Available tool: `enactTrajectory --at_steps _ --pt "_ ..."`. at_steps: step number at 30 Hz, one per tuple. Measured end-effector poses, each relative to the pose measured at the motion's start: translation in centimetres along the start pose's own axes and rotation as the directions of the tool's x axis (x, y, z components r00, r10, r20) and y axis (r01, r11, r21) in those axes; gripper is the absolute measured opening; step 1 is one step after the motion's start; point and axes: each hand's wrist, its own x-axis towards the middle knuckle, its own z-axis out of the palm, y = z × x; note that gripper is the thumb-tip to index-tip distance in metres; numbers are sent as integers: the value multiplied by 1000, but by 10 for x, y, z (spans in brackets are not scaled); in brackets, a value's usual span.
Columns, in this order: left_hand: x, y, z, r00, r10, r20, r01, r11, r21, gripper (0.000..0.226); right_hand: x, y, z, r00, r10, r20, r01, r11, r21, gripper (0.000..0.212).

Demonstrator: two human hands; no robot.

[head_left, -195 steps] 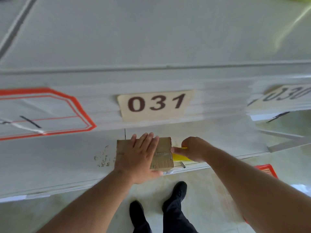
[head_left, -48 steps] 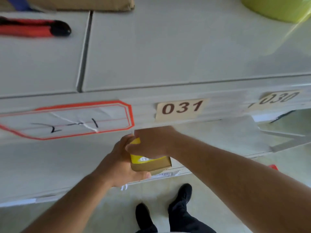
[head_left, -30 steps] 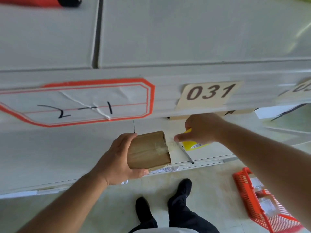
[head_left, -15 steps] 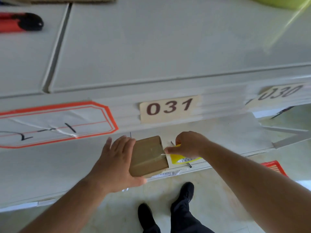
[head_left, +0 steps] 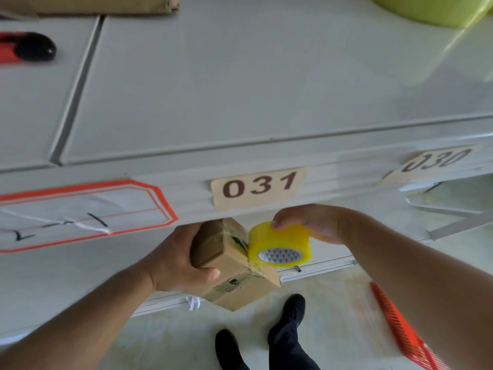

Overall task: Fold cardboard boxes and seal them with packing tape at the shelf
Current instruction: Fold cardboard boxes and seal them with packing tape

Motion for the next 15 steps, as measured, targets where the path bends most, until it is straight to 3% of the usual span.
enactTrajectory --at_steps 3,5,7,9,11,15 --pt "-8 -19 -10 992 -129 -16 127 988 -94 64 19 1 13 992 69 105 -82 989 120 76" --pt "-10 -39 -9 956 -237 -172 226 971 -80 39 32 -1 24 988 77 131 -105 970 221 81" --pt "-5 -52 4 855 -361 -373 355 931 -89 26 44 -5 34 984 54 167 -104 946 306 71" --pt "4 -52 29 707 -539 -457 482 841 -246 41 48 -14 48 977 53 208 -112 951 286 49" --pt "9 -47 56 616 -658 -433 520 753 -403 47 42 -29 61 976 89 197 -130 970 204 36" --pt "12 -31 60 631 -746 -213 529 615 -585 79 27 -50 88 983 156 96 -176 951 256 38"
